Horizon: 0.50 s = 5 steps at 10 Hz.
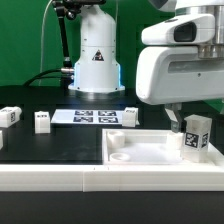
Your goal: Assemble one leg
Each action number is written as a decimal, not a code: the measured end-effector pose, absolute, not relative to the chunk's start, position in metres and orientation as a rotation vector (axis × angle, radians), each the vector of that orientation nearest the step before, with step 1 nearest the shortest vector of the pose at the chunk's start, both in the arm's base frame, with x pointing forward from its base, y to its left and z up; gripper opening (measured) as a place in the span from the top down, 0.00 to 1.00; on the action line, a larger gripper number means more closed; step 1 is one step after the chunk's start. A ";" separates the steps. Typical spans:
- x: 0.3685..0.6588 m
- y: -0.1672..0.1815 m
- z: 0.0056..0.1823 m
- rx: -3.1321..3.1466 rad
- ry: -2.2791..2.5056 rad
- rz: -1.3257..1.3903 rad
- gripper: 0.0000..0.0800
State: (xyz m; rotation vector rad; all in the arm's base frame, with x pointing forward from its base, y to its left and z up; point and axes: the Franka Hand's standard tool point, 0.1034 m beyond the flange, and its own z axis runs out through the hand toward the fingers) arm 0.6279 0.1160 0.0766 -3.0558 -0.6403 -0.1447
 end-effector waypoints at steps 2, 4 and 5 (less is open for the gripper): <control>0.629 0.114 0.077 -3.031 -0.765 -0.165 0.19; 0.629 0.114 0.076 -3.031 -0.765 -0.164 0.34; 0.629 0.114 0.076 -3.031 -0.764 -0.164 0.51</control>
Offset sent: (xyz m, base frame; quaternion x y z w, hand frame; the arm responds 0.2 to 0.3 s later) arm 0.0000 0.0000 0.0000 0.0000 0.0000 0.0000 1.0000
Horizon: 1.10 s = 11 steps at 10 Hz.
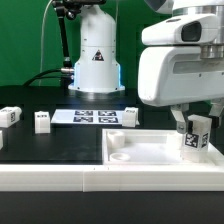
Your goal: Assemble one leg
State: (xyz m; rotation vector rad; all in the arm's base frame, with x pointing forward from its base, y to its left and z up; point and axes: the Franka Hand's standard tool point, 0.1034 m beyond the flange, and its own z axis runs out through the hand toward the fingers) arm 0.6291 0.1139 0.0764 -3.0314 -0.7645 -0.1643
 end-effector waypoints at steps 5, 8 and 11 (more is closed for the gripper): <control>0.629 0.112 0.076 -3.057 -0.453 -0.162 0.64; 0.631 0.116 0.076 -3.038 0.200 -0.187 0.64; 0.630 0.113 0.075 -2.952 0.758 -0.198 0.63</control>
Offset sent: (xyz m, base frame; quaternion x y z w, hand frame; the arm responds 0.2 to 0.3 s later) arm 0.0017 -0.0045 -0.0009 0.0620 -0.0110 0.1205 0.9907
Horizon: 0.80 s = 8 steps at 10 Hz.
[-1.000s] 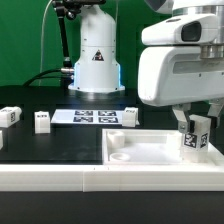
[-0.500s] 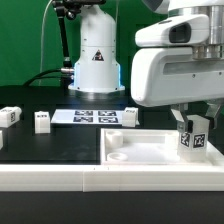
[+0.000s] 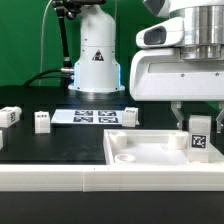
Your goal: Assemble one leg
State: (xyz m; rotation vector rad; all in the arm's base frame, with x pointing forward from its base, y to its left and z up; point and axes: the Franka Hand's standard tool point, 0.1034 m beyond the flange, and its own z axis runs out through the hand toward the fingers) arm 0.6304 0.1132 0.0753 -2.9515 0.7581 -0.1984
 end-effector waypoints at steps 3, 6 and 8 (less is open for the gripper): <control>0.628 0.111 0.075 -2.832 1.119 -0.177 0.63; 0.627 0.112 0.075 -2.731 1.322 -0.140 0.59; 0.627 0.112 0.074 -2.756 1.274 -0.142 0.42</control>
Offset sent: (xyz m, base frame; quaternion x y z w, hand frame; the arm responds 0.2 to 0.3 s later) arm 0.0021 0.0040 0.0020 -0.0012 -0.0243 0.2143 0.9765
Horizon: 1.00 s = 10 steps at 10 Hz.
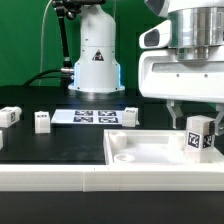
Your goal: Assemble one leg
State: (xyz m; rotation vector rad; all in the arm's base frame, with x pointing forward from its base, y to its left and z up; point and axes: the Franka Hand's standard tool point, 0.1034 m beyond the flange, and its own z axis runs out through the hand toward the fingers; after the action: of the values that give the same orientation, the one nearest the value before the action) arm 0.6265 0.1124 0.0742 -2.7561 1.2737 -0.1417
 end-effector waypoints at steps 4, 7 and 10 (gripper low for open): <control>0.626 0.113 0.074 -2.951 0.796 -0.155 0.19; 0.628 0.115 0.076 -3.066 0.334 -0.170 0.19; 0.625 0.120 0.075 -3.120 -0.108 -0.159 0.19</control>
Offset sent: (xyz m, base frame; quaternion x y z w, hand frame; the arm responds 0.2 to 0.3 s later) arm 0.0035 0.0049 0.0008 -0.0169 -0.0359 -0.2352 0.9711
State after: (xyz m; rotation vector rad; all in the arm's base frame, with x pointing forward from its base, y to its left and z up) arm 0.6253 0.1199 0.0747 -3.1204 -0.1079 -0.1589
